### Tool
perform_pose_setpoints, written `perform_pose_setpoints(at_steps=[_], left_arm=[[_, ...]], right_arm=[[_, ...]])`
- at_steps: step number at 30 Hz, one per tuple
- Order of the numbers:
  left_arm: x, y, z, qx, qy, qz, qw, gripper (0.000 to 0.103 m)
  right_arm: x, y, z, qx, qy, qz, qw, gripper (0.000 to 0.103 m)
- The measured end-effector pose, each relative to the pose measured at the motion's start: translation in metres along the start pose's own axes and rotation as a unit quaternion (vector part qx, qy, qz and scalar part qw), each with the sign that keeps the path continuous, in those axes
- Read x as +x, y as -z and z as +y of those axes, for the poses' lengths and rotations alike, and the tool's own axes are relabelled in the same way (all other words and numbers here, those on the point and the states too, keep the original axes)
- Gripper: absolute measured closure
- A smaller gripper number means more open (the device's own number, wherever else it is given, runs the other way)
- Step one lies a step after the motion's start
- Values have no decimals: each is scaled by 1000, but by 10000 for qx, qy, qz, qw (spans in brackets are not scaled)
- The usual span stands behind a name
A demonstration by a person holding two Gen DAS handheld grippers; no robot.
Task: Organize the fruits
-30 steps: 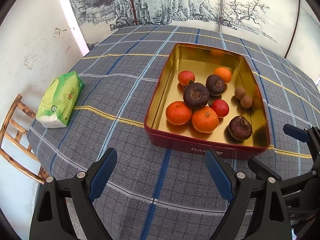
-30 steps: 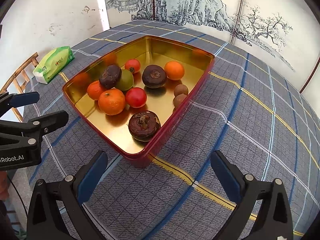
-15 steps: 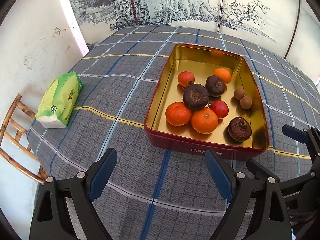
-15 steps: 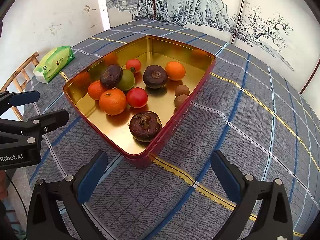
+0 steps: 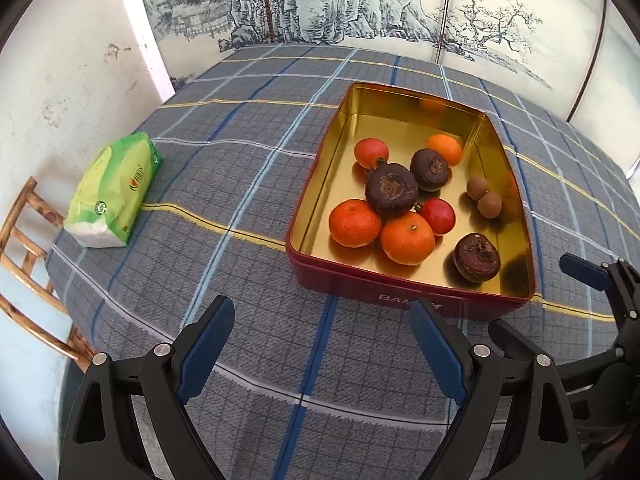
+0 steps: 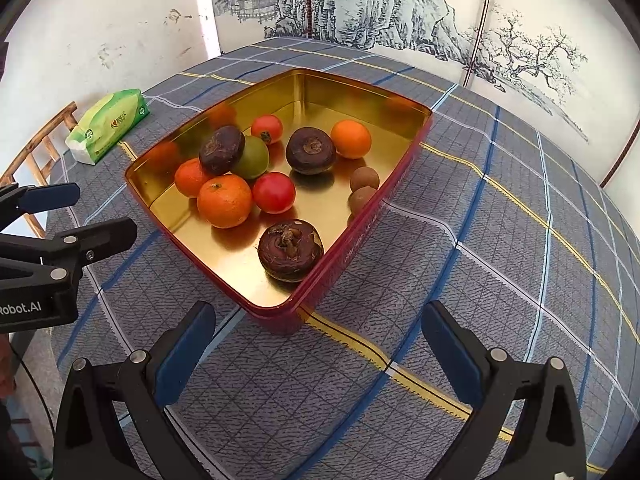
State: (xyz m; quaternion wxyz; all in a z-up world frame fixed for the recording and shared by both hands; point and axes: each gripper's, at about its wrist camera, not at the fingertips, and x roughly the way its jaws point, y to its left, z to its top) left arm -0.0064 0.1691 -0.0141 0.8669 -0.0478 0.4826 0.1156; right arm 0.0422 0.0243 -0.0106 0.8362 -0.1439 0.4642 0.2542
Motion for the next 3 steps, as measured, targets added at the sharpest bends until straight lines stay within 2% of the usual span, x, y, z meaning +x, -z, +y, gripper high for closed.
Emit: perform_pose_setpoints(at_steps=[3], left_arm=[[-2,0,-1,36,3,-24,10000,13]], right_arm=[[-1,0,1,-16,5,-7,10000,1]])
